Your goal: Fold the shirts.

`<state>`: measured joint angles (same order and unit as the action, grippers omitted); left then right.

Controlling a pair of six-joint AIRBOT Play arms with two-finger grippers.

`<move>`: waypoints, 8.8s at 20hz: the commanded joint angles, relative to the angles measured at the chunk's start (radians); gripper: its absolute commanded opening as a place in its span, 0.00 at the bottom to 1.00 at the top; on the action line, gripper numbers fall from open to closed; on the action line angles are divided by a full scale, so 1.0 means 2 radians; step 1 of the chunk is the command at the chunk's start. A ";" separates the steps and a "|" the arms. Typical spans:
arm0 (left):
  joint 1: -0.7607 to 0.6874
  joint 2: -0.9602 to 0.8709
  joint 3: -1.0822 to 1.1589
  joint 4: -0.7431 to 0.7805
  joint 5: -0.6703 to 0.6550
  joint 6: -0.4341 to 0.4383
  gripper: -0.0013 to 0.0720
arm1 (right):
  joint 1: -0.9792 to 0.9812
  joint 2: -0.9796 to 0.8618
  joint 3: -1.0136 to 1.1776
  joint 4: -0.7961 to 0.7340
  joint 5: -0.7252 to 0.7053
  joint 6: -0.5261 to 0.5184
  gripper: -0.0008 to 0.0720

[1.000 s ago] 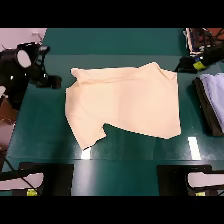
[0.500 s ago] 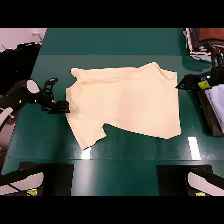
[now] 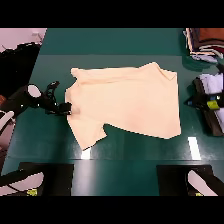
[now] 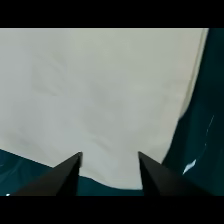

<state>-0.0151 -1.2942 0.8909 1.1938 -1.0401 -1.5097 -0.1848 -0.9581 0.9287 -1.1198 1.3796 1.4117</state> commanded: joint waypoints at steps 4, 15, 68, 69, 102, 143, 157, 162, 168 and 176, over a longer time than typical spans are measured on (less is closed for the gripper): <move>0.000 0.059 0.038 -0.006 0.010 0.000 0.06 | -0.109 0.062 -0.181 -0.016 0.048 0.023 0.73; 0.000 0.064 0.039 -0.008 0.007 0.000 0.06 | 0.039 0.019 -0.246 0.045 -0.096 0.082 0.51; 0.000 -0.210 0.387 0.018 0.008 0.026 0.06 | 0.081 -0.417 0.469 -0.048 -0.056 0.031 0.03; 0.000 -0.210 0.384 0.028 -0.019 0.026 0.06 | 0.084 -0.406 0.448 -0.059 -0.056 0.030 0.02; -0.059 0.145 -0.187 -0.072 0.028 -0.027 0.70 | 0.070 -0.174 0.264 -0.051 0.052 0.021 0.44; -0.059 0.343 -0.062 0.000 -0.196 -0.079 0.05 | -0.075 0.125 -0.115 -0.040 0.095 0.023 0.02; -0.059 -0.014 0.119 0.078 0.097 -0.012 0.06 | 0.099 -0.279 0.219 -0.037 -0.033 0.033 0.03; -0.059 -0.044 0.128 0.079 0.113 -0.014 0.91 | 0.097 -0.334 0.285 -0.024 -0.033 0.025 0.45; -0.059 -0.040 0.175 0.078 0.002 -0.013 0.84 | 0.026 -0.323 0.260 0.028 0.023 -0.019 0.49; -0.059 -0.042 0.175 -0.056 0.016 0.009 0.07 | -0.073 -0.329 0.104 0.110 -0.006 -0.078 0.83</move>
<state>-0.1322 -1.3769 1.2385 1.2034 -1.0248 -1.5215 -0.2829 -1.5940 1.2240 -1.0073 1.3823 1.3212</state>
